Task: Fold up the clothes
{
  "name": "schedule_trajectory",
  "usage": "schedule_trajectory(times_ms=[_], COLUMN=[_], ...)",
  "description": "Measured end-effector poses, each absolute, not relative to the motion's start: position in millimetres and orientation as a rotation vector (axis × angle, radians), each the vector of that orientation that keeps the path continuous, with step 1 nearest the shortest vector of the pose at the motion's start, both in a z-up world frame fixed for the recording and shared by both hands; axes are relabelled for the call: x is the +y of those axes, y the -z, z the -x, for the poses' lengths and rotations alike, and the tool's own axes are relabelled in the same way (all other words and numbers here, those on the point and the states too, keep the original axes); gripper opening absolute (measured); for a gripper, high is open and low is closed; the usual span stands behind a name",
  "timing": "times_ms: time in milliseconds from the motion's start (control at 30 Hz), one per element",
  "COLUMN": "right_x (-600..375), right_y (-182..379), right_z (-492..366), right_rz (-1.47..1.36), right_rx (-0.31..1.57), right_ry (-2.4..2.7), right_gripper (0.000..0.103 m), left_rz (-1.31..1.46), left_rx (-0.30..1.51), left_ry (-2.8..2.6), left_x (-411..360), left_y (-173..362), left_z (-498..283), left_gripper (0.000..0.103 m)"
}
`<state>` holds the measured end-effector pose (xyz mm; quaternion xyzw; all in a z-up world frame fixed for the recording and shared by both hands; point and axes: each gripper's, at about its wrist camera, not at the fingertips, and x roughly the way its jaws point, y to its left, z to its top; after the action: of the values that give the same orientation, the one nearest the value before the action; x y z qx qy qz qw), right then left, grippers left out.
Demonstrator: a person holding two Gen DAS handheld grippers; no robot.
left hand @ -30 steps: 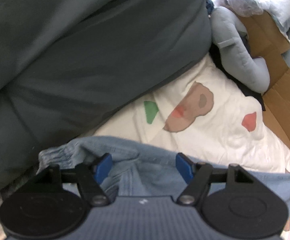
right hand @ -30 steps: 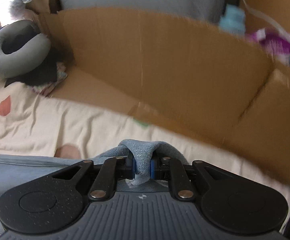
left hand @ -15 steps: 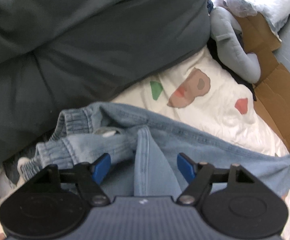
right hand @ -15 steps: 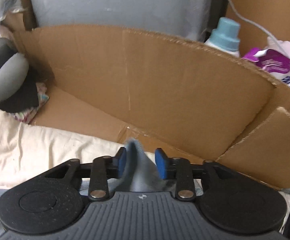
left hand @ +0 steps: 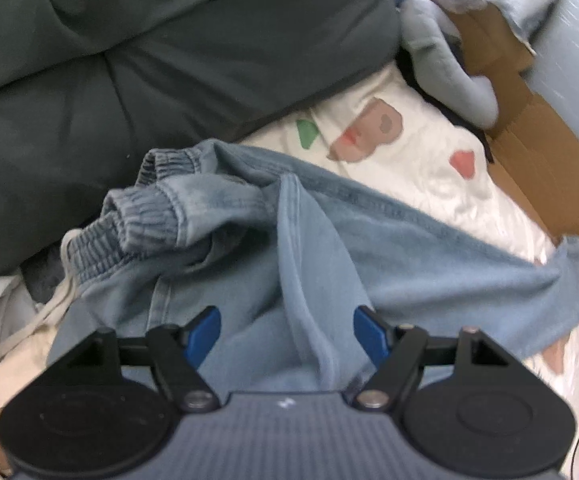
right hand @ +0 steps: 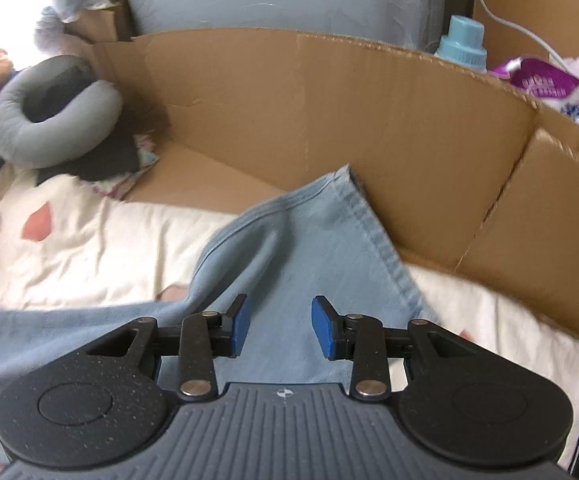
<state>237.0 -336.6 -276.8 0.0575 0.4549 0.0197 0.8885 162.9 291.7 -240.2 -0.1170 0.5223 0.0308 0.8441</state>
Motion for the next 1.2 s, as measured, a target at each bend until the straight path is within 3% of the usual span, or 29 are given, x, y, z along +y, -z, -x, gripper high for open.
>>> schedule_trajectory(times_ms=[200, 733, 800, 867, 933, 967, 1067, 1200], right_x=[-333, -363, -364, -364, -364, -364, -366, -369], right_y=[285, 325, 330, 335, 339, 342, 345, 349], right_z=[-175, -54, -48, -45, -42, -40, -41, -42], right_rz=[-0.182, -0.523, -0.527, -0.530, -0.533, -0.535, -0.540, -0.553], right_rx=[0.942, 0.927, 0.931, 0.937, 0.942, 0.945, 0.941, 0.932], right_ry=[-0.080, -0.003, -0.010, -0.022, -0.033, -0.039, -0.047, -0.055], right_gripper=[0.047, 0.048, 0.048, 0.048, 0.048, 0.048, 0.048, 0.048], left_rz=[0.207, -0.086, -0.112, -0.125, -0.127, -0.129, -0.106, -0.050], left_rx=[1.122, 1.120, 1.127, 1.136, 1.139, 1.140, 1.139, 1.114], left_ry=[-0.071, -0.172, -0.157, -0.153, -0.153, -0.153, -0.177, -0.164], left_x=[283, 273, 272, 271, 268, 267, 266, 258], left_y=[247, 320, 326, 328, 326, 325, 316, 296], left_z=[-134, -128, -132, -134, -136, -136, -137, -138], left_gripper=[0.082, 0.082, 0.073, 0.051, 0.040, 0.029, 0.014, 0.010])
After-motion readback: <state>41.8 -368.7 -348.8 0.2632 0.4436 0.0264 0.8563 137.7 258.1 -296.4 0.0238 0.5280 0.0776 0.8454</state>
